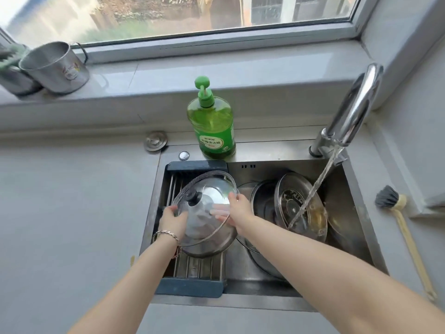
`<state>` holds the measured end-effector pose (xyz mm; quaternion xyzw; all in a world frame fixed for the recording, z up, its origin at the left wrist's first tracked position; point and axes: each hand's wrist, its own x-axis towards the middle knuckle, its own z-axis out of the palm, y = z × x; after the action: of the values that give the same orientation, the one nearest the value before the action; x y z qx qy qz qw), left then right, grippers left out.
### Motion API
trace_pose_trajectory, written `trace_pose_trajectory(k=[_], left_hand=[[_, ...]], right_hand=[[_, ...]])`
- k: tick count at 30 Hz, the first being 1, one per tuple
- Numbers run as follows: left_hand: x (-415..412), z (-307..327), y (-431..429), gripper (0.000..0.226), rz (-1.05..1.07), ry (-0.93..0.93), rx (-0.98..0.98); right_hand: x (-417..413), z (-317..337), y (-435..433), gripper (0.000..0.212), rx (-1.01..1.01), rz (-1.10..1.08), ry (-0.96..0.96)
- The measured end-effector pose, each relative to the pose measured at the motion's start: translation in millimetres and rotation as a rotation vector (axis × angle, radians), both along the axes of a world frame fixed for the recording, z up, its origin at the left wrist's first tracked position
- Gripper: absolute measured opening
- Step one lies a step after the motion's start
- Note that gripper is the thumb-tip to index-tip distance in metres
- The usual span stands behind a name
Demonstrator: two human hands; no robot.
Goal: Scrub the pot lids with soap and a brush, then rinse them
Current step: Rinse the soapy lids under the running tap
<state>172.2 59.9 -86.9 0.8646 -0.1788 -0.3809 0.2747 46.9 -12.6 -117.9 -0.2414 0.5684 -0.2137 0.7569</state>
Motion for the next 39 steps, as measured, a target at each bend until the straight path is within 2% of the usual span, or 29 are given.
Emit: trace_pose_trajectory(k=[2,4,6,8,10,12,14,18,20,22,25,26,29,32,35,37,39], left_hand=[[2,-2,0,0.045,-0.012,-0.018,0.002],[3,-4,-1,0.046,-0.045,-0.024,0.008],[0,-6,-3,0.047,-0.068,-0.013,0.015],[-6,-7,-7,0.048,-0.09,-0.027,0.023],[-16,-5,-13,0.046,-0.132,-0.081,0.024],[-26,-4,-18,0.041,-0.195,-0.12,0.007],[-37,-4,-24,0.039,-0.277,-0.14,-0.019],[-64,0,-37,0.03,-0.391,-0.103,-0.048],[-74,2,-42,0.025,-0.405,-0.085,-0.05],[-83,4,-46,0.023,-0.409,-0.092,-0.053],[-94,9,-48,0.017,-0.401,-0.07,-0.083],[-97,9,-47,0.016,-0.404,-0.065,-0.087],[-104,7,-44,0.015,-0.43,-0.051,-0.073],[-107,7,-39,0.014,-0.462,-0.033,-0.036],[-112,2,-38,0.012,-0.482,-0.019,0.009],[-119,0,-43,0.012,-0.42,0.073,0.009],[-130,0,-51,0.009,-0.241,0.304,0.0]], right_hand=[[13,-6,0,0.034,-0.003,0.025,0.045],[20,-13,-2,0.032,-0.056,0.082,0.194],[15,-19,-7,0.034,-0.179,0.296,0.439],[3,-18,-11,0.026,-0.268,0.499,0.561],[-12,-14,-10,0.017,-0.303,0.499,0.451],[-33,-11,-6,0.033,-0.294,0.435,0.312],[-65,-15,3,0.038,-0.32,0.417,0.349],[-144,-32,9,0.03,-0.541,0.361,0.81],[-172,-43,5,0.045,-0.607,0.456,0.947],[-185,-53,-1,0.064,-0.533,0.703,0.905],[-181,-65,3,0.059,-0.457,1.064,0.868],[-177,-69,5,0.053,-0.457,1.082,0.903],[-170,-76,6,0.032,-0.491,0.945,1.05],[-172,-69,-3,0.011,-0.613,0.909,1.124],[-181,-50,-11,0.014,-0.709,0.909,1.077],[-188,-31,-11,0.014,-0.761,0.878,1.019],[-195,-10,-4,0.01,-0.815,0.933,0.951]])
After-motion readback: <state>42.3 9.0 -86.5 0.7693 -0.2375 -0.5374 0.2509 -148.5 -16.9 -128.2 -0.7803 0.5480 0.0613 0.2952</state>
